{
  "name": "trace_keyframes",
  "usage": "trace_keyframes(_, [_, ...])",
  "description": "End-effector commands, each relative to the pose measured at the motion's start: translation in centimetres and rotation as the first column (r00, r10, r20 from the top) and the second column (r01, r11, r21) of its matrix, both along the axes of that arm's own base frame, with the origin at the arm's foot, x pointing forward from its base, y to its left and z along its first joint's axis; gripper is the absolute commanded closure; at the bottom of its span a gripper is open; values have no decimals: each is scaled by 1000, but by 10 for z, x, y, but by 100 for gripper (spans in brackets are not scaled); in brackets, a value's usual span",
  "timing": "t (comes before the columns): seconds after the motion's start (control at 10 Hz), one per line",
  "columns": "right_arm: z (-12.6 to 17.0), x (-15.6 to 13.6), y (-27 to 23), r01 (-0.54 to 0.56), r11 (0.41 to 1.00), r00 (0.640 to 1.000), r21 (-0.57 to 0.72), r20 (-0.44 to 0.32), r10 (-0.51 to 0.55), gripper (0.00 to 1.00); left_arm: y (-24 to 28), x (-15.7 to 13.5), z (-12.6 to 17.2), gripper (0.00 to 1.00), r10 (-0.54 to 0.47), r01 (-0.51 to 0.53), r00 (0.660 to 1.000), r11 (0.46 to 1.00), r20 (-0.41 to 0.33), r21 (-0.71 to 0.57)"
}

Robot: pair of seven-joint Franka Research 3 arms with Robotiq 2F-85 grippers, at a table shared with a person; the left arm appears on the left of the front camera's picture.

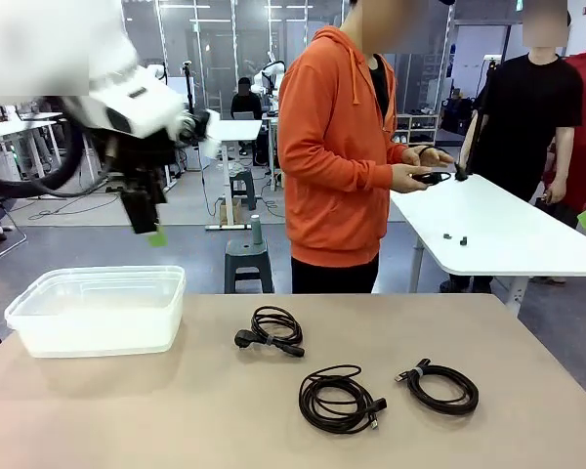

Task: Organize and store the cables.
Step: Place the Power Cable into the Organizing box.

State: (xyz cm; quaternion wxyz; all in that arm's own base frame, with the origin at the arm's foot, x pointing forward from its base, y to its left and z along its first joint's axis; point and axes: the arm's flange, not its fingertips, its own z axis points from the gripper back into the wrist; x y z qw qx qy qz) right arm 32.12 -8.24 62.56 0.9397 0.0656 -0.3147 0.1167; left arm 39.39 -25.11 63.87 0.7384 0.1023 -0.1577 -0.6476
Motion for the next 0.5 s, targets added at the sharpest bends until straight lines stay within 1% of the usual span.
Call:
trace_keyframes(0.0, [0,0,0,-3,1000,1000,1,5,3,0,-20,36,3,0,-118,115,992,991,49,71])
trace_keyframes(0.2, [0,0,0,-3,1000,1000,1,5,3,0,-55,67,-25,0,-212,211,977,969,-6,130])
trace_keyframes(0.4, [0,0,0,-3,1000,1000,1,5,3,0,-79,91,-43,0,-248,250,968,963,-32,105])
